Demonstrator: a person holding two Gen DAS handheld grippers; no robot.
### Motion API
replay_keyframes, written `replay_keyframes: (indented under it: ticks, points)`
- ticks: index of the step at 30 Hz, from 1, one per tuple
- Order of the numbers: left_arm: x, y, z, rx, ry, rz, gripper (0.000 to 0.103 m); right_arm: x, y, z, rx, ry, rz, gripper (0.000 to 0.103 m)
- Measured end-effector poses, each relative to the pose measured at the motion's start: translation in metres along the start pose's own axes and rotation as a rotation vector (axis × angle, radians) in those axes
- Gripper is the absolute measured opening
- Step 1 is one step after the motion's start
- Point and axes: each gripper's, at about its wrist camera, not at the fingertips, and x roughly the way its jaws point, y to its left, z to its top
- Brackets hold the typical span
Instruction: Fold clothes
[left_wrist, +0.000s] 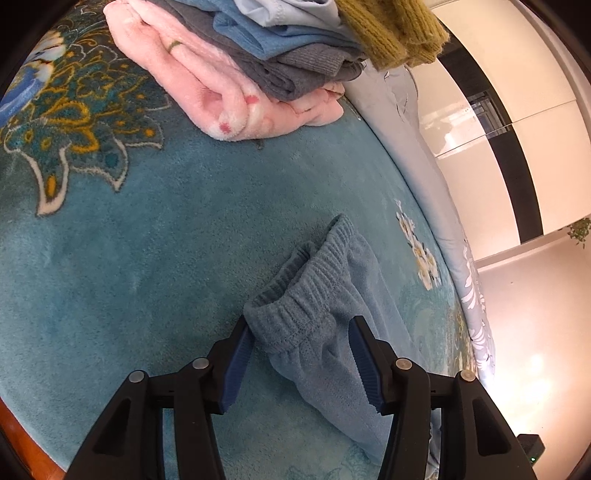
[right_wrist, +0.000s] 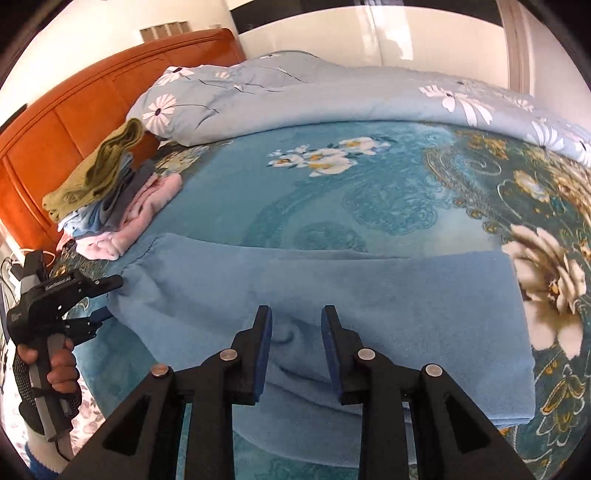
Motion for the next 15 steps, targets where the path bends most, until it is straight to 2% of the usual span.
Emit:
replay_keyframes:
  ticks: [2, 6, 15]
  points:
    - [0.0, -0.001, 0.0, 0.008, -0.006, 0.004, 0.057, 0.011, -0.005, -0.002, 0.044, 0.041, 0.025, 0.028]
    - [0.001, -0.002, -0.002, 0.02, -0.014, 0.014, 0.057, 0.016, 0.006, -0.012, -0.008, 0.049, 0.07, 0.029]
    - [0.003, -0.006, -0.004, 0.052, -0.025, 0.037, 0.057, 0.026, 0.034, -0.017, -0.234, 0.08, -0.064, 0.032]
